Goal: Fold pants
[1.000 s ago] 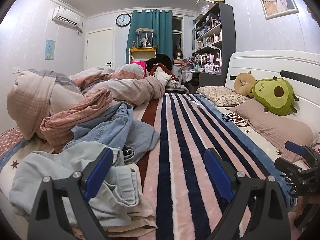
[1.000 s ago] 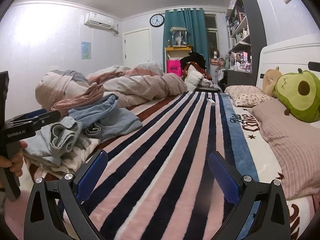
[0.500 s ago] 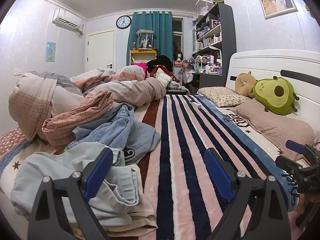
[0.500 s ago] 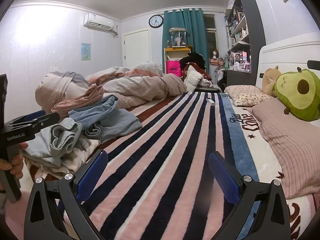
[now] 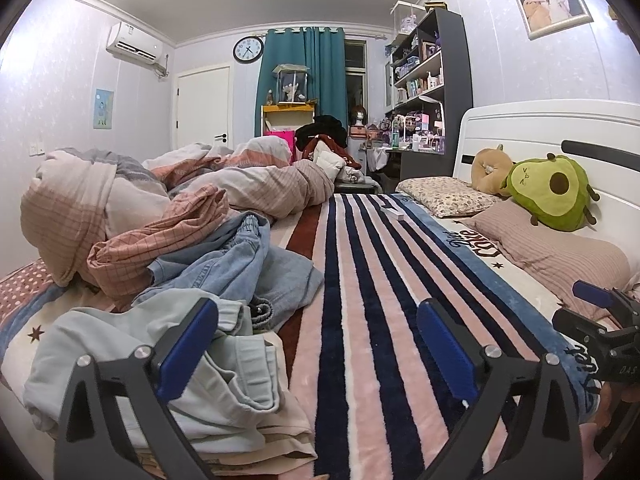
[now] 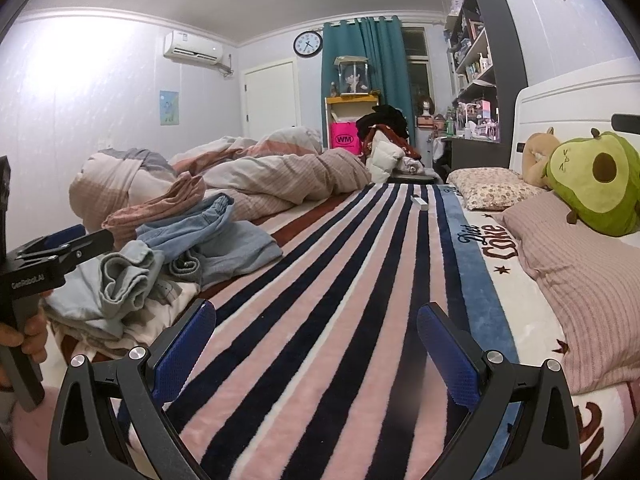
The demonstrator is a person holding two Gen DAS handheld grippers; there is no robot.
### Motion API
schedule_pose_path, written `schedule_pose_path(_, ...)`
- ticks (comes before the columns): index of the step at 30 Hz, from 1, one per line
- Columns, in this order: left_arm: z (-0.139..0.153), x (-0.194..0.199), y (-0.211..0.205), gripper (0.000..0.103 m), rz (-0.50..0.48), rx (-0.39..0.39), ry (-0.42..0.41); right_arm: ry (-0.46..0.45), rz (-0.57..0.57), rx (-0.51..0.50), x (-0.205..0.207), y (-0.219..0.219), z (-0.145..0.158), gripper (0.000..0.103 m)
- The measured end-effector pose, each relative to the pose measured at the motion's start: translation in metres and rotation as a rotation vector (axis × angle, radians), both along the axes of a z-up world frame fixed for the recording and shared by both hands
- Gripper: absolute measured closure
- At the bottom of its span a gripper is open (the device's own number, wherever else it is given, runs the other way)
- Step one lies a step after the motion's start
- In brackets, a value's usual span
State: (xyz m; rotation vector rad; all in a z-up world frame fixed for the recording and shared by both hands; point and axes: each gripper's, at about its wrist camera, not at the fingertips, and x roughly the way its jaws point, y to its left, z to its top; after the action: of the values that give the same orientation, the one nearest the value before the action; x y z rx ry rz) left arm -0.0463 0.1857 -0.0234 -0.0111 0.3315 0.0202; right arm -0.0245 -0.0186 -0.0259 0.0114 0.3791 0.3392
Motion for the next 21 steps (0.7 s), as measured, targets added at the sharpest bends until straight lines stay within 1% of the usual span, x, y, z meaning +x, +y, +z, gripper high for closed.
schedule_pose_path(21,0.0004,0.0009,0.0015,0.002,0.005,0.002,-0.003,0.002,-0.003,0.004,0.0003,0.0008,0.0003,0.002)
